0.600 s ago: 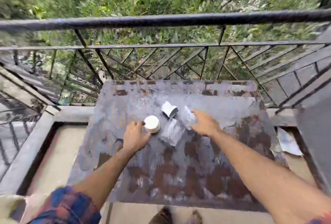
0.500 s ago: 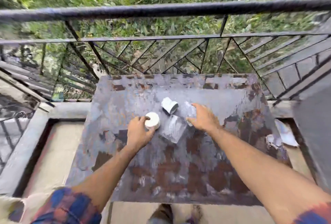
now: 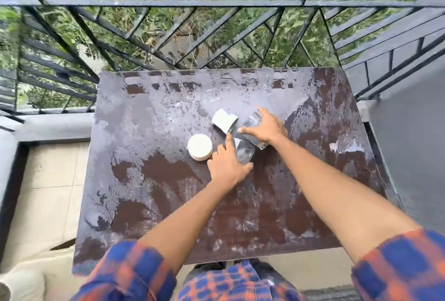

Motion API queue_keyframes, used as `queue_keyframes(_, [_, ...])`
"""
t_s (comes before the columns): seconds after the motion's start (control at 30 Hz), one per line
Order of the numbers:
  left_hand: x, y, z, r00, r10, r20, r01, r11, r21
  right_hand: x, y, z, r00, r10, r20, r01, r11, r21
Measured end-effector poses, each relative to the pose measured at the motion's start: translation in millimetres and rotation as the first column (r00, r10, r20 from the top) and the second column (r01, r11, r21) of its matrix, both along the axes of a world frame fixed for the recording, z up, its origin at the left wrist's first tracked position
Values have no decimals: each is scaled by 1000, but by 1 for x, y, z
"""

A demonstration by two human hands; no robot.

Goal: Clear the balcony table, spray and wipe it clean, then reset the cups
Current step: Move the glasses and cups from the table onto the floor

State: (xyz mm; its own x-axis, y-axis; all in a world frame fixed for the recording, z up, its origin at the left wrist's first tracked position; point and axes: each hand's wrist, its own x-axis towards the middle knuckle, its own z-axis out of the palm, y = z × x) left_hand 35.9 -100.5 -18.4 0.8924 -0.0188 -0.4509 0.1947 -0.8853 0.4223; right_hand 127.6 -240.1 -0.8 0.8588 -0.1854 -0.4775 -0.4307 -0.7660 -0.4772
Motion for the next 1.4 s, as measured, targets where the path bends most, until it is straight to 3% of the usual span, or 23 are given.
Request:
queue_keyframes(0.17, [3,5,-7,999,41,-22,-43,997,-57,-16,-20,-1,996,-90,30,91,993,-69])
queue_keyframes(0.27, [-11,23,0,992,121,-39,-127,959,-252,-43,-36,0,983,-153,98,160,985,-68])
queue_keyframes(0.37, [-33,53,16,975,210,-66,-217,870,-442,-77,-50,3,950,-251,185,238,967,86])
queue_keyframes(0.57, [-99,123,38,859,511,-9,-436,722,-537,-147,-27,8,942,-275,194,180,898,401])
queue_keyframes(0.7, [-171,162,34,636,771,-21,-658,528,-537,-177,26,-1,984,-119,132,32,849,528])
queue_keyframes(0.83, [-246,196,26,333,943,-8,-802,279,-528,-196,95,-1,965,219,147,-264,793,549])
queue_keyframes(0.93, [-302,228,19,86,996,-12,-835,66,-546,-215,154,3,890,432,148,-436,706,558])
queue_keyframes(1.1, [-365,281,-15,-260,965,-28,-797,-231,-558,-246,241,12,673,719,173,-682,513,521])
queue_keyframes(1.23, [-408,321,-63,-409,910,-69,-790,-391,-471,-276,320,5,549,819,166,-772,421,476])
queue_keyframes(1.4, [-445,349,-112,-459,882,-104,-801,-462,-381,-318,406,-28,445,894,56,-804,371,464])
